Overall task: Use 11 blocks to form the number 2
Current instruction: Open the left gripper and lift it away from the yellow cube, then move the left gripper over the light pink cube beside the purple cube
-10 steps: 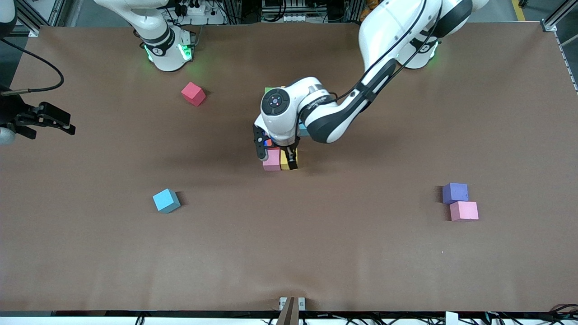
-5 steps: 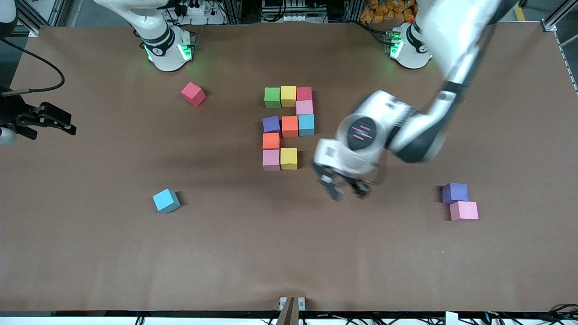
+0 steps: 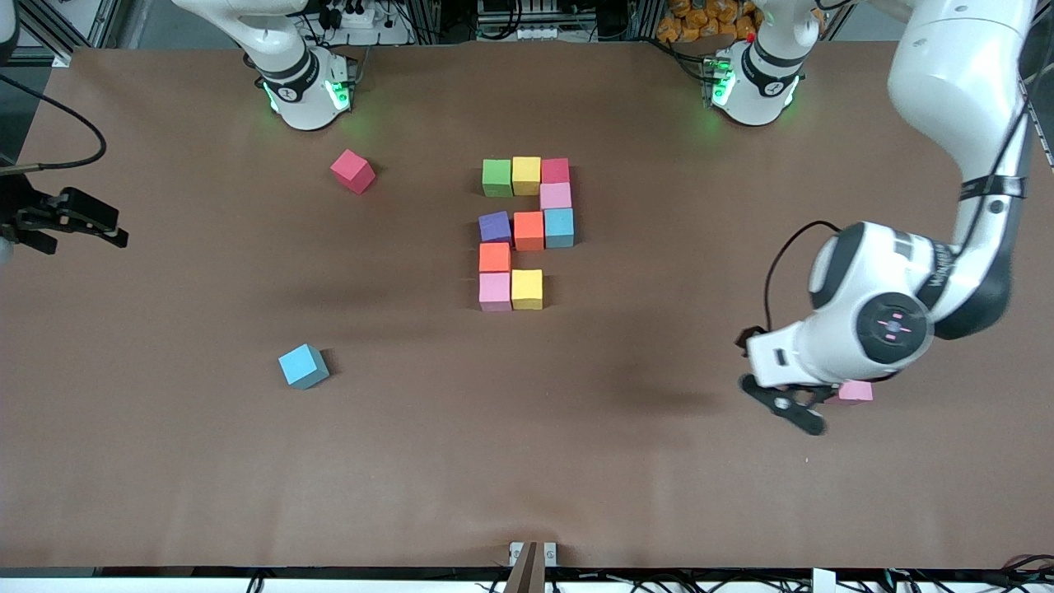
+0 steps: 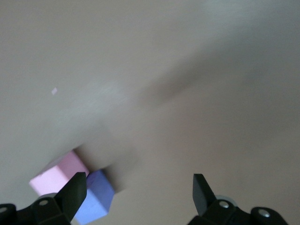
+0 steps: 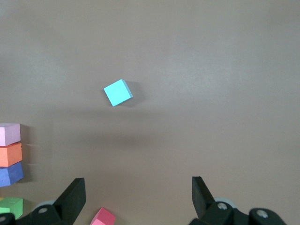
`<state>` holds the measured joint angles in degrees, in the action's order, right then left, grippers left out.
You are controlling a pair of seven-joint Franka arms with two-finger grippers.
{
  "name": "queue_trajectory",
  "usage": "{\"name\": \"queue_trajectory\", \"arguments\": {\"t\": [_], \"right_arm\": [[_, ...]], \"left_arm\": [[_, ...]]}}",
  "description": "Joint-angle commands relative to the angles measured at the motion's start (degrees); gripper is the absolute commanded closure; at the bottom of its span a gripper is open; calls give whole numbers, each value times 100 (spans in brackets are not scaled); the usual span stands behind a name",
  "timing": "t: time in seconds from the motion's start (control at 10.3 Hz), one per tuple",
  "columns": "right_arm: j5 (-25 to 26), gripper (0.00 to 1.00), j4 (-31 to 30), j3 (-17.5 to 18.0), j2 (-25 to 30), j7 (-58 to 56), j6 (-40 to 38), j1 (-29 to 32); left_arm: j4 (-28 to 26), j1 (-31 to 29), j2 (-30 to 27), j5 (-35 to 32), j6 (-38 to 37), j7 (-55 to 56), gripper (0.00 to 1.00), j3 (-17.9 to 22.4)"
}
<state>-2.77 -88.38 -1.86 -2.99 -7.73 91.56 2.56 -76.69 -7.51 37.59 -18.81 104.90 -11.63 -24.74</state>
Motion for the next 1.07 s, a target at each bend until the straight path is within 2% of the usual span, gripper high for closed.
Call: {"name": "queue_trajectory", "arguments": {"t": [0.0, 0.1, 0.29, 0.39, 0.68, 0.98], "right_arm": [[-93, 0, 128, 63, -53, -71, -33, 78], [-93, 0, 120, 63, -53, -71, -33, 70], [-93, 0, 120, 63, -62, -62, 106, 69], [-93, 0, 119, 63, -88, -62, 125, 52], [-93, 0, 111, 63, -123, -71, 125, 52], [-93, 0, 111, 63, -123, -71, 125, 61]], "left_arm": [[-92, -617, 2, -35, -40, 178, 0, 4], [-92, -820, 55, -78, 21, 178, 0, 13], [-92, -858, 187, -228, 135, 326, 0, 109], [-92, -858, 257, -219, 275, 658, 0, 284], [-92, -797, 503, -193, 566, 1853, 0, 312], [-92, -849, 714, -254, 918, 1963, 0, 382]]}}
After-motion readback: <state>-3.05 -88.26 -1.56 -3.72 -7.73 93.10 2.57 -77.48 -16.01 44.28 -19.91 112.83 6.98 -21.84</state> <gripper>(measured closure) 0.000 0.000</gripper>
